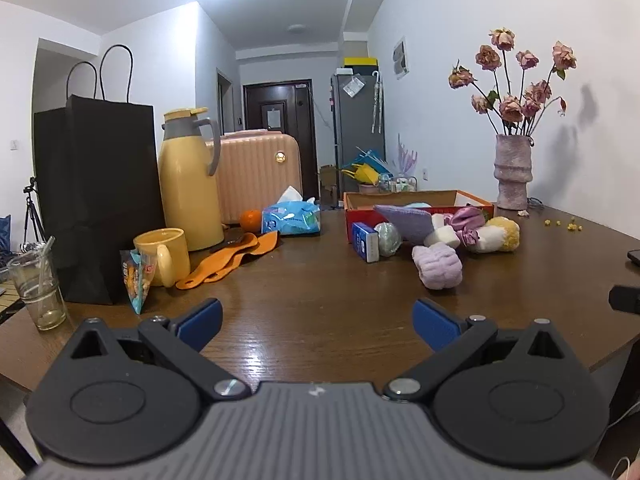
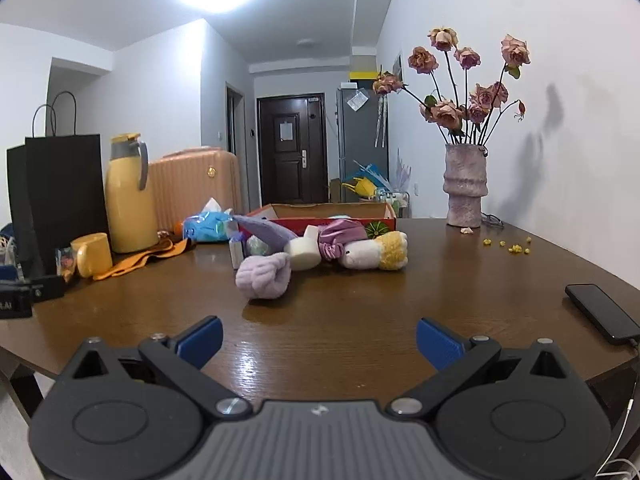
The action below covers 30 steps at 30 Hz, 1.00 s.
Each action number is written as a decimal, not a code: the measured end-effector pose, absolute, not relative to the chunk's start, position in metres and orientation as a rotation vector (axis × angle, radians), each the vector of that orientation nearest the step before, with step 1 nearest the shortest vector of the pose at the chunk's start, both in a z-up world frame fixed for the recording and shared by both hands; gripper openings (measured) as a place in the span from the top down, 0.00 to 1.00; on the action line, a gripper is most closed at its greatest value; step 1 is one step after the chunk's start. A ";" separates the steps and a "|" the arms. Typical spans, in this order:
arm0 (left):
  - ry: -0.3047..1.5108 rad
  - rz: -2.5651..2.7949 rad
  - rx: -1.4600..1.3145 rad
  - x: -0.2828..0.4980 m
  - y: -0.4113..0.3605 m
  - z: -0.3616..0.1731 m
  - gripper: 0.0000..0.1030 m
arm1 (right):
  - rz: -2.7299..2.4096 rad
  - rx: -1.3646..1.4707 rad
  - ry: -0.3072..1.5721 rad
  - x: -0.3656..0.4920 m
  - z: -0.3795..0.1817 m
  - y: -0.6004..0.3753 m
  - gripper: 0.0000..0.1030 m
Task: Organize soft objects
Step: 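Reach both grippers to the lilac fuzzy cloth and close on it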
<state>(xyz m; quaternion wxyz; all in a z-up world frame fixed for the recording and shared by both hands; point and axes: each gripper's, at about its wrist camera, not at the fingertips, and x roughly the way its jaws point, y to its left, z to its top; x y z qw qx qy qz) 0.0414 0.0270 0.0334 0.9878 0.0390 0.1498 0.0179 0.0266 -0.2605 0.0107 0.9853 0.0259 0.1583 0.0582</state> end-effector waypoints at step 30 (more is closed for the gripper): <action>0.449 -0.054 0.031 0.203 0.031 0.040 0.02 | 0.278 0.120 0.483 0.193 0.012 -0.246 0.30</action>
